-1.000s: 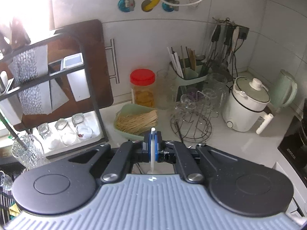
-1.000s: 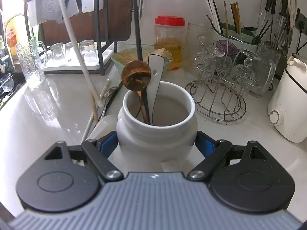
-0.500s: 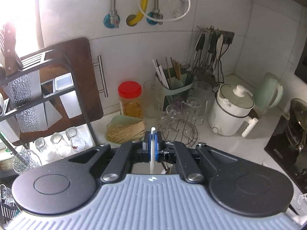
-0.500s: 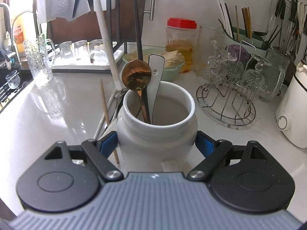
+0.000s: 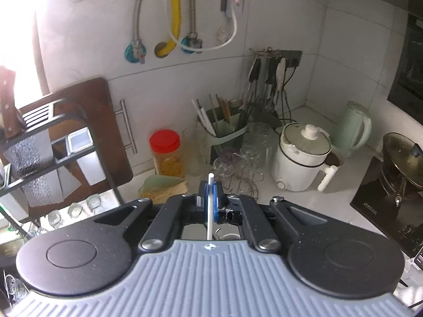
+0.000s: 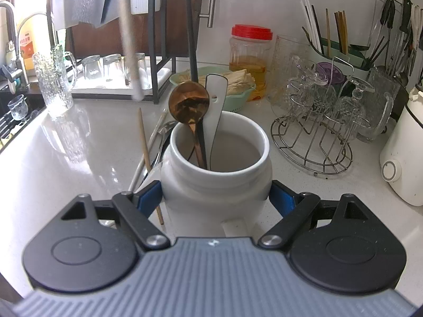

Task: Organize utensils
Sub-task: 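Lift the white chopstick with the left gripper over the white jar, then lower the white chopstick into the white jar with the left gripper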

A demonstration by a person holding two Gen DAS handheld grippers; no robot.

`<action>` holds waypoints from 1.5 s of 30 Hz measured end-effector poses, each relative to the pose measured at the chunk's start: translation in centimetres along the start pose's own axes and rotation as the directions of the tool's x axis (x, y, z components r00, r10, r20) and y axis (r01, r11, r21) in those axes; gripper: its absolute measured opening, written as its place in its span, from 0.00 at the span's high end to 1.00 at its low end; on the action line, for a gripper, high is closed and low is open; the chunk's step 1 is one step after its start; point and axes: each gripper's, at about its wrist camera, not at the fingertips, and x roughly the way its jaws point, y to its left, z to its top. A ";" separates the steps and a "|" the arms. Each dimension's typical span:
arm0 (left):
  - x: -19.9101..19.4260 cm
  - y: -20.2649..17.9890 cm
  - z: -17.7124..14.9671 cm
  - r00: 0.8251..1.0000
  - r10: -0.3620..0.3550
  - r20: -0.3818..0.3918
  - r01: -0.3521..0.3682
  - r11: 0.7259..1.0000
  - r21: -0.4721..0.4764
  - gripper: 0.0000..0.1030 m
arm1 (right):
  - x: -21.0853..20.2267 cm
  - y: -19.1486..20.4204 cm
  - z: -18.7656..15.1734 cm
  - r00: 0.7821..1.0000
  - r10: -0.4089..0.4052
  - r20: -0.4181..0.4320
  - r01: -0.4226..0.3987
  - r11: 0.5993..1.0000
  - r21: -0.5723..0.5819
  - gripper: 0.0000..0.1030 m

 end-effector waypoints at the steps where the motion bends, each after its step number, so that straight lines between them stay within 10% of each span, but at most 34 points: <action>1: -0.1 -0.2 0.1 1.000 -0.005 0.003 0.005 1.000 0.005 0.96 | 0.0 0.0 0.0 1.000 0.000 0.000 0.000 1.000 0.000 0.13; 25: 10.0 -2.9 -2.6 0.994 -0.073 -0.077 0.075 0.997 0.023 0.96 | 0.0 0.0 0.0 1.000 -0.001 0.012 0.001 1.000 -0.005 0.13; 45: 15.5 -3.4 -1.4 0.946 -0.093 -0.311 0.111 0.993 0.041 0.96 | 0.0 0.1 -0.1 1.000 -0.002 0.012 0.002 1.000 -0.008 0.13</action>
